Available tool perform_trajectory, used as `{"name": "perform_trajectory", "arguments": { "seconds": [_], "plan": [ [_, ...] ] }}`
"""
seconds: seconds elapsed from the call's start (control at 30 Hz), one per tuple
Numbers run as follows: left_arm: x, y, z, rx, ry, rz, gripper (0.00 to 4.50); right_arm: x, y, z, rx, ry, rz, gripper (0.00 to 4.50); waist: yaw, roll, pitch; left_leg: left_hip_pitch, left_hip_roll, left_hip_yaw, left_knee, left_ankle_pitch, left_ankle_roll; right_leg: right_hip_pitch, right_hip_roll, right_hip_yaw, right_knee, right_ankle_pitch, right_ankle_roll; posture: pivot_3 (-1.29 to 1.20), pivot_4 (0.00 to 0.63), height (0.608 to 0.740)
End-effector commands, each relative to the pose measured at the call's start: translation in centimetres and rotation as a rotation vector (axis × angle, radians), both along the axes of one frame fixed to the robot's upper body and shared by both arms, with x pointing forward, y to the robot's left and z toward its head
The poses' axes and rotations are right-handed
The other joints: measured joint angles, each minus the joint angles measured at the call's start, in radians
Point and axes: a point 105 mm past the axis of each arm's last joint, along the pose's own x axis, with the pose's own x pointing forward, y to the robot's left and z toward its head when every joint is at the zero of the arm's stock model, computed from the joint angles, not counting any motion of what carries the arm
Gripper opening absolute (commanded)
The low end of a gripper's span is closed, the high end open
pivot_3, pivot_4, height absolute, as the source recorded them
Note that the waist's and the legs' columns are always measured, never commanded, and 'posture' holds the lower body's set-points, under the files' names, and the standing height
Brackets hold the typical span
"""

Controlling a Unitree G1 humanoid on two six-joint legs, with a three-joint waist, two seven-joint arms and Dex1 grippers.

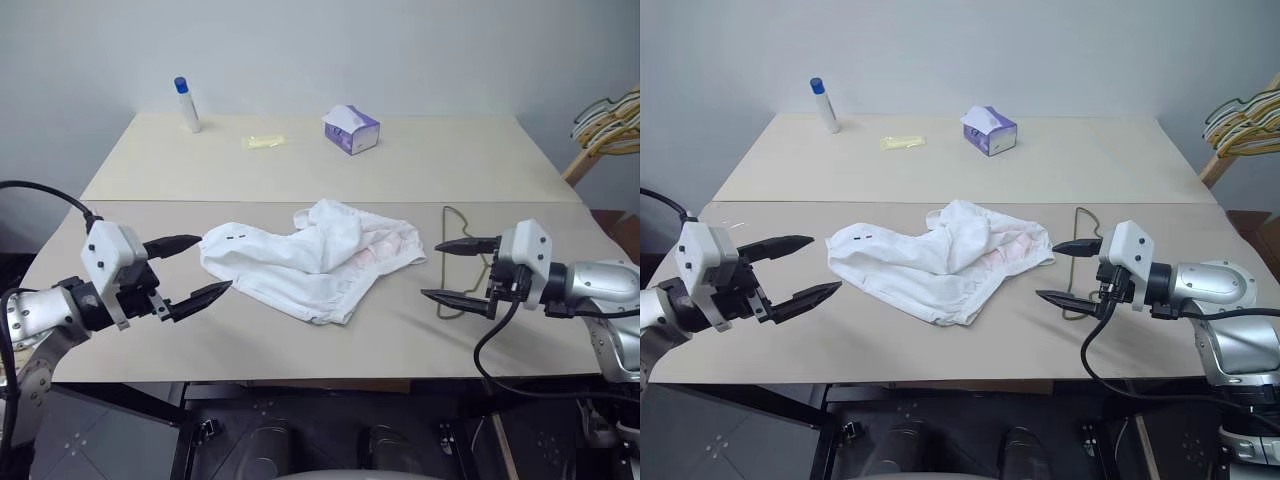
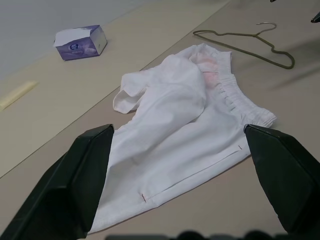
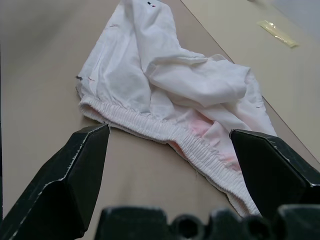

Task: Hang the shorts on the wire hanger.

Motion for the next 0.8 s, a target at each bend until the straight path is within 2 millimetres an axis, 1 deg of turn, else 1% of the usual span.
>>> {"name": "perform_trajectory", "arguments": {
  "seconds": [0.03,0.27,0.5,0.6,0.7,0.73,0.8],
  "plan": [
    [0.0,-0.2,1.1,0.005,-0.048,-0.006,4.50,-0.3,0.1,1.2,0.002,-0.054,0.009,4.47,0.001,0.000,0.000,0.000,0.000,0.000,0.000,0.000,0.000,0.000,0.000,0.000,0.000,0.000,0.000,0.23,0.081,0.740],
    [0.2,-0.3,1.0,0.009,-0.048,-0.016,4.50,-0.4,0.2,1.3,0.005,-0.054,0.009,4.47,0.001,0.000,0.000,0.000,0.000,0.000,0.000,0.000,0.000,0.000,0.000,0.000,0.000,0.000,0.000,0.22,0.072,0.740],
    [0.1,-0.5,1.0,0.016,-0.047,-0.038,4.50,-0.8,1.3,1.4,-0.014,-0.054,0.022,4.47,0.000,0.000,0.000,-0.001,0.000,0.000,0.000,0.000,0.000,0.000,0.000,-0.001,0.000,0.000,0.000,0.21,0.072,0.740],
    [-0.3,-0.8,0.6,0.010,-0.027,-0.061,4.50,-1.3,2.7,0.6,-0.120,-0.055,0.036,4.47,-0.001,0.000,0.000,-0.001,0.000,0.000,0.000,0.000,0.000,-0.001,0.000,-0.001,0.000,0.000,0.000,0.19,0.083,0.740],
    [-0.3,-1.0,0.2,0.019,-0.016,-0.080,4.50,-1.7,4.4,0.1,-0.162,-0.030,0.066,4.47,-0.004,0.000,0.001,-0.002,0.000,0.000,0.000,0.000,0.000,-0.003,0.000,-0.001,0.000,0.000,0.000,0.18,0.087,0.740],
    [-0.2,-1.1,0.2,0.019,-0.016,-0.082,4.50,-1.8,5.0,-0.1,-0.169,-0.019,0.069,4.47,-0.005,0.000,0.001,-0.003,0.000,0.000,0.000,0.000,0.000,-0.004,0.000,0.000,0.000,0.000,0.000,0.18,0.086,0.740],
    [0.0,-1.3,0.4,0.018,-0.021,-0.089,4.50,-1.5,6.2,-1.1,-0.213,0.019,0.057,4.47,-0.010,0.000,0.001,-0.005,0.000,0.000,0.000,0.000,0.000,-0.006,0.000,0.000,0.001,0.000,-0.001,0.17,0.086,0.740]
  ]
}}
